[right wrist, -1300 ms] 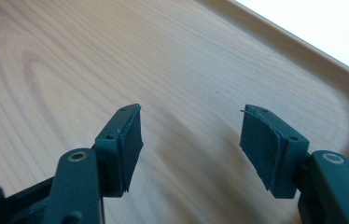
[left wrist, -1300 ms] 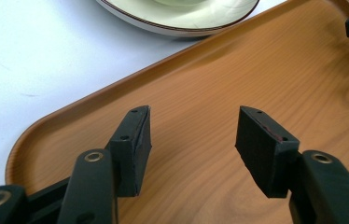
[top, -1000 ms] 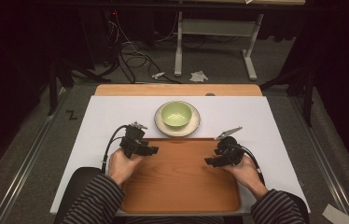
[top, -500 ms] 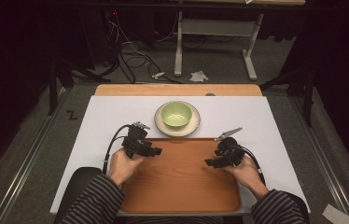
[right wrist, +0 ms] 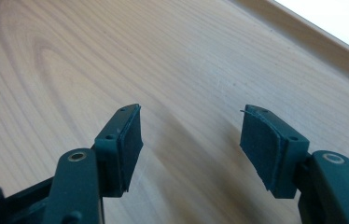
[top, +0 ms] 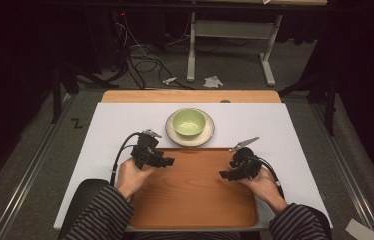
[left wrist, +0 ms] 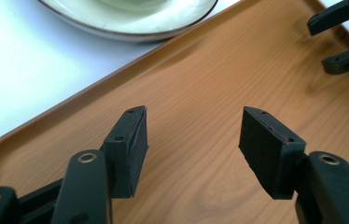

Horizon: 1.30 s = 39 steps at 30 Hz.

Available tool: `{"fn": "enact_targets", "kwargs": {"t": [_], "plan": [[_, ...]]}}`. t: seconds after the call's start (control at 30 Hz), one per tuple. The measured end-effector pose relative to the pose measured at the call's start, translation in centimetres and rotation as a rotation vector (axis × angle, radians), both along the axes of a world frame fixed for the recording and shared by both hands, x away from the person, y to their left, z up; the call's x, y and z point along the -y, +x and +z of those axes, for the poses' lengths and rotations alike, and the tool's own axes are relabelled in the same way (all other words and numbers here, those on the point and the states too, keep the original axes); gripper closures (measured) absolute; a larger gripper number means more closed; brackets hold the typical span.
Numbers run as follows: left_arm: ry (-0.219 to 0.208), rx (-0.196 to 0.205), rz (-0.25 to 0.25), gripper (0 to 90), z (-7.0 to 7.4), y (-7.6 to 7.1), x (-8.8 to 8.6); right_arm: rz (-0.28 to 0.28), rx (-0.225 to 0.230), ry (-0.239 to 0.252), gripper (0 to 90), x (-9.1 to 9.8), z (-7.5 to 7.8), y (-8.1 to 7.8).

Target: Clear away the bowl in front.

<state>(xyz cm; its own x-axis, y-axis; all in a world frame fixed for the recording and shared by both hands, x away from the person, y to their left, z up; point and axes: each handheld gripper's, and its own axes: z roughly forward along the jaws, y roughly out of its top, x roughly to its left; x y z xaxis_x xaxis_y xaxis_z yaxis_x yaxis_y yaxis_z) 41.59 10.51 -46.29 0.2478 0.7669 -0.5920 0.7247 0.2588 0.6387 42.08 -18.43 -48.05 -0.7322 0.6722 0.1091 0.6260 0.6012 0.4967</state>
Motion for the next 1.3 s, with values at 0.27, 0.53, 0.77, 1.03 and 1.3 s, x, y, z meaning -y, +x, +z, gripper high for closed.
{"fn": "enact_targets", "kwargs": {"t": [0.27, 0.53, 0.77, 1.03, 1.3], "plan": [[-0.014, 0.001, -0.003, 41.7, 0.2, 0.0, 0.1, -0.003, -0.001, 0.000, 40.2, -0.1, 0.0, 0.0], [-0.004, 0.013, -0.021, 41.2, 0.9, 0.3, 0.3, 0.007, -0.005, -0.005, 40.1, -0.2, -0.1, 0.1], [-0.004, 0.027, -0.021, 40.0, 2.0, 1.3, 0.7, 0.004, -0.011, -0.001, 40.1, -0.2, -0.2, 0.1], [-0.018, 0.028, -0.019, 40.1, 2.3, 2.3, 1.1, 0.001, -0.008, -0.002, 40.1, -0.2, -0.1, 0.1], [-0.020, 0.043, 0.008, 40.9, 3.0, 4.0, 1.5, 0.002, -0.009, -0.004, 40.1, -0.2, -0.1, 0.0]]}}
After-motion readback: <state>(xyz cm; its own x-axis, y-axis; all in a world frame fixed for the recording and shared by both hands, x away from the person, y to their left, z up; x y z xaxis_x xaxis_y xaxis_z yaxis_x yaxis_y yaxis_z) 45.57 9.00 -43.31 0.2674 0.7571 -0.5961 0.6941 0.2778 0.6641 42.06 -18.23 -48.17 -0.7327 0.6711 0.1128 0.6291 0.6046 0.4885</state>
